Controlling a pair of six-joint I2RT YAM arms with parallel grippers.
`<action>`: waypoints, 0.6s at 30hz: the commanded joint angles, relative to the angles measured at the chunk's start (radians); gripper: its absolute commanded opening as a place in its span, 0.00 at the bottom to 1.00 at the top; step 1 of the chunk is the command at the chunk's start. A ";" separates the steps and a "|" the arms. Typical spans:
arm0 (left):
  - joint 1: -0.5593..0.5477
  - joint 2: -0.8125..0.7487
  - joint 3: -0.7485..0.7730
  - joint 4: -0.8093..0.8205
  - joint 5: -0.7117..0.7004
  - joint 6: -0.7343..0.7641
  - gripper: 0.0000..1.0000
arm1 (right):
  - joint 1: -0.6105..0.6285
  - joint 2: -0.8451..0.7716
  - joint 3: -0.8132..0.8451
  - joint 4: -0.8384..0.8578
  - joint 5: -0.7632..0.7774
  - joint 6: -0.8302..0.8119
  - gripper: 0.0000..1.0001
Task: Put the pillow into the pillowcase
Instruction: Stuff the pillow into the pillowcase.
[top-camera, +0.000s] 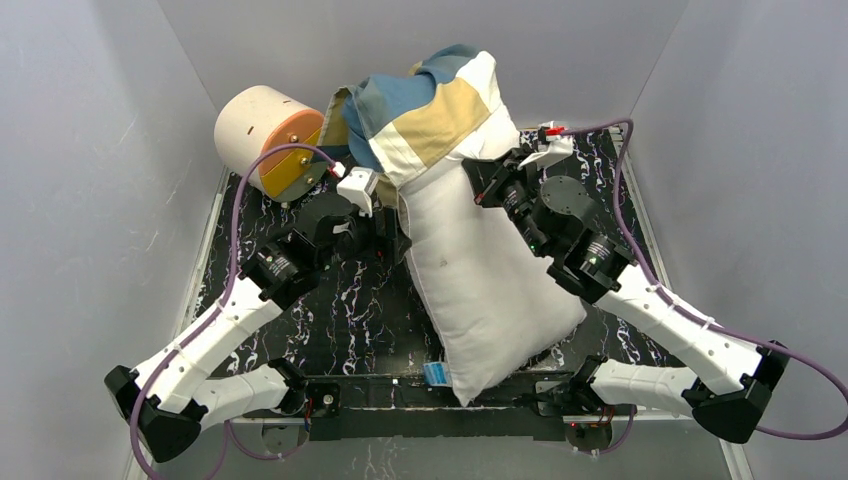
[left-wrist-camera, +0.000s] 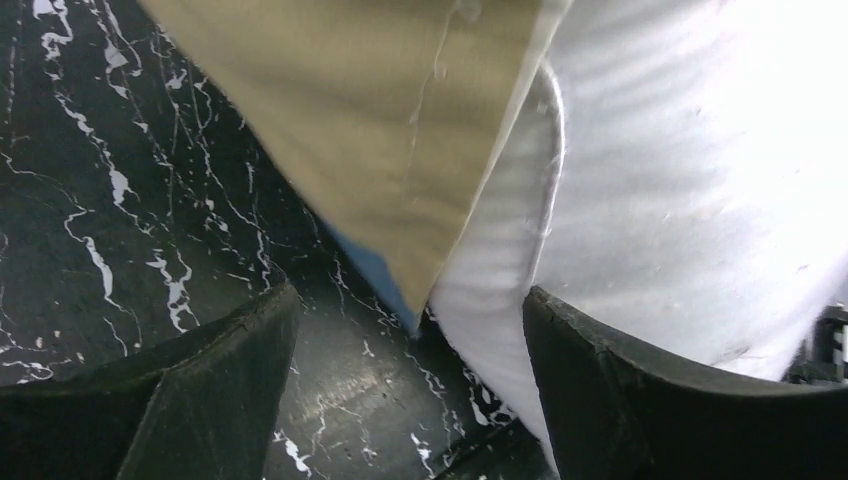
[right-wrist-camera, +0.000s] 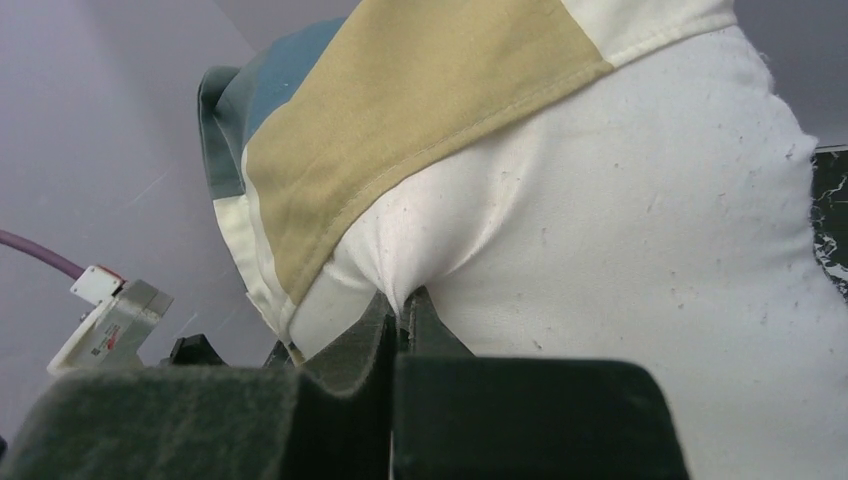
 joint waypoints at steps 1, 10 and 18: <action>-0.004 0.001 -0.069 0.102 -0.067 0.076 0.75 | -0.002 -0.016 0.130 0.332 0.076 -0.021 0.01; -0.004 -0.058 -0.125 0.205 0.175 0.052 0.07 | -0.002 0.032 0.111 0.384 0.131 -0.059 0.01; -0.004 -0.137 -0.204 0.128 0.083 0.124 0.62 | -0.003 0.042 0.217 0.290 0.095 -0.006 0.01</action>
